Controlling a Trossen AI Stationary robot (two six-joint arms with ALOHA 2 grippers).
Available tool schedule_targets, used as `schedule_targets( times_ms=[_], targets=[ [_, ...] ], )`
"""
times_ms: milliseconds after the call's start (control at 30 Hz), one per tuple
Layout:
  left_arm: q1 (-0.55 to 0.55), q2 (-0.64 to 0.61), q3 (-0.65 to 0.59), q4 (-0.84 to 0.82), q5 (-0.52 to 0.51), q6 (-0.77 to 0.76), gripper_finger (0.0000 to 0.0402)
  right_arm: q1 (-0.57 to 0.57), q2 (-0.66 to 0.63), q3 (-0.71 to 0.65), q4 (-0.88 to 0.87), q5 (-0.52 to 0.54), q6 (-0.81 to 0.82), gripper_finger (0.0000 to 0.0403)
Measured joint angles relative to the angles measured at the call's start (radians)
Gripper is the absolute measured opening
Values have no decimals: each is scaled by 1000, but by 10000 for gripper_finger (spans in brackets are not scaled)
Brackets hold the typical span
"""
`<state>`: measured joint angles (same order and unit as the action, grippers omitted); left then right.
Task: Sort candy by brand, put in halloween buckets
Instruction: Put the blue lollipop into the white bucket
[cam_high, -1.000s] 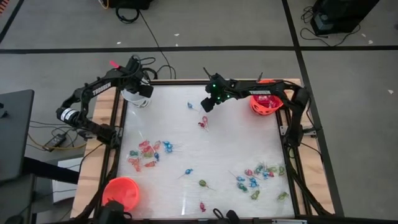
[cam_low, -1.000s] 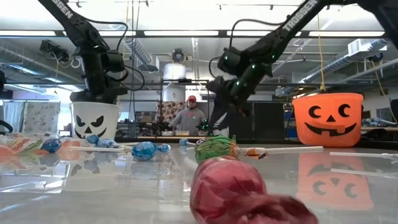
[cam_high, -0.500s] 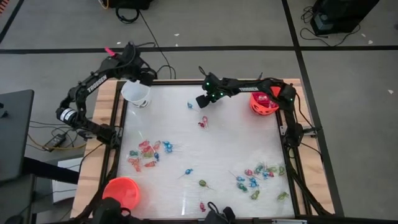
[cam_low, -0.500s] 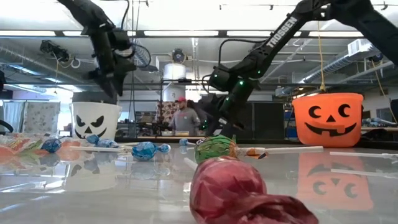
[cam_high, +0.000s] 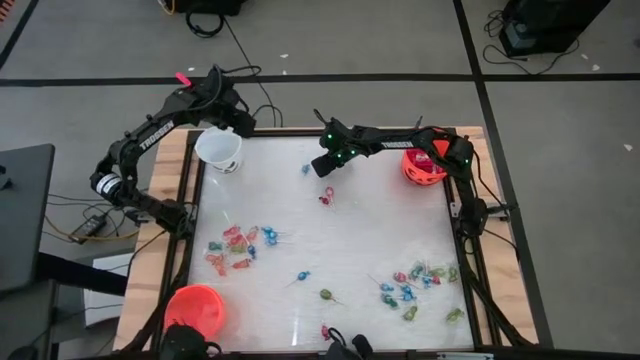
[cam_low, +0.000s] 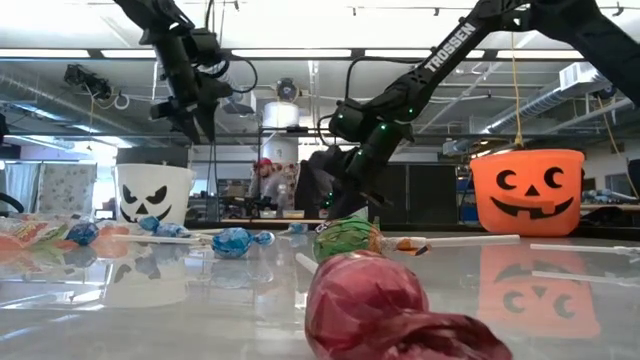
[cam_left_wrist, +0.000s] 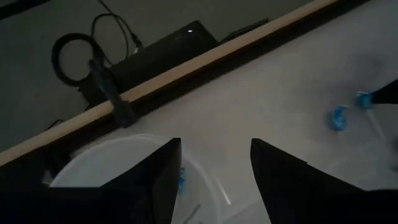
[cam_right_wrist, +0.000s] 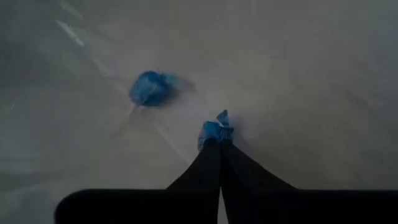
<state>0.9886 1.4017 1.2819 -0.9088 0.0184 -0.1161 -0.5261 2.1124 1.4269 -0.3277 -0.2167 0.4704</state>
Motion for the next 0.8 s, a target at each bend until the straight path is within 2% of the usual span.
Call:
schedule_targets(
  times_ms=[67,233,333,533,700,800],
  targets=[
    [-12,0,-3,3,38,4,198,-1,-4,-1,-6,-10,18,13],
    [-31,0,-64,62,260,31,198,2,-41,-4,-11,-32,26,6],
    [-46,0,-115,136,347,18,198,11,-96,-4,-8,-37,26,5],
    [-133,0,-193,292,468,-1,198,49,-229,-3,46,-34,22,3],
    [-227,0,-208,434,490,-37,198,95,-319,-2,144,10,-49,2],
    [-266,0,-208,550,541,-65,198,120,-357,-2,182,31,-92,2]
  ],
)
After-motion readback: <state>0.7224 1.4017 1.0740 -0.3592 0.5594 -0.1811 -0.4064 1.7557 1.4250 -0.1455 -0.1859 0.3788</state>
